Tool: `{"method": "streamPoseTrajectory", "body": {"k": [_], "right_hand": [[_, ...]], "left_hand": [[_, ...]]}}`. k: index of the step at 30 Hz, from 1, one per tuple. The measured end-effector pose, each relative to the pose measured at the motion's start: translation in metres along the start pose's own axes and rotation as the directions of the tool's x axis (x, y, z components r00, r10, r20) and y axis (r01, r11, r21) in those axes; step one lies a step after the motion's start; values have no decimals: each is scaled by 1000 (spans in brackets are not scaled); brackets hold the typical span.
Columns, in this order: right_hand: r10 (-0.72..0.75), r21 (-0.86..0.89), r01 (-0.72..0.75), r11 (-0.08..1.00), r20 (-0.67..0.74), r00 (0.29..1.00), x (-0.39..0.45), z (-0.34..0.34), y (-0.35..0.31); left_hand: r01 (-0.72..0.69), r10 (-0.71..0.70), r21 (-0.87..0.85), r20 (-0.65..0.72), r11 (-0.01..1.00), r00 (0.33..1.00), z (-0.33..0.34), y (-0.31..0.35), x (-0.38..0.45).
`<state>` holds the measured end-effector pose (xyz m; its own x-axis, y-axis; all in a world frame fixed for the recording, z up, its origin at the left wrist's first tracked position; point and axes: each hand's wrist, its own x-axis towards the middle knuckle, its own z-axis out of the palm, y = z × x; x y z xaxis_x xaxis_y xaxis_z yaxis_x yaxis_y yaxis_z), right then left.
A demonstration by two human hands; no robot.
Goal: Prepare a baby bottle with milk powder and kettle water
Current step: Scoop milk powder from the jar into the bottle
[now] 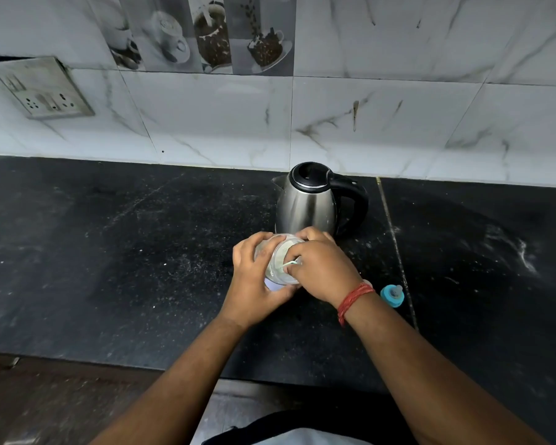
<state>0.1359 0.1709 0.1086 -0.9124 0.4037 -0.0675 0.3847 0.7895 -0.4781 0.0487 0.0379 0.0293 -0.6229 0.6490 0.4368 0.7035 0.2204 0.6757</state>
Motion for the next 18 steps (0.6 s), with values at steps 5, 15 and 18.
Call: {"method": "streamPoseTrajectory", "body": {"k": [5,15,18], "right_hand": [[96,293,-85,952,-24,995,3,-1,-5],[175,414,-91,906,-170,970,3,12,-16],[186,439,-89,894,-183,965,4,17,-22]], "left_hand": [[41,-41,-17,8,999,999,-5,-3,1],[181,-181,-67,-5,981,983,-18,-25,-9],[198,-198,-68,-7,978,980,-23,-31,-11]]}}
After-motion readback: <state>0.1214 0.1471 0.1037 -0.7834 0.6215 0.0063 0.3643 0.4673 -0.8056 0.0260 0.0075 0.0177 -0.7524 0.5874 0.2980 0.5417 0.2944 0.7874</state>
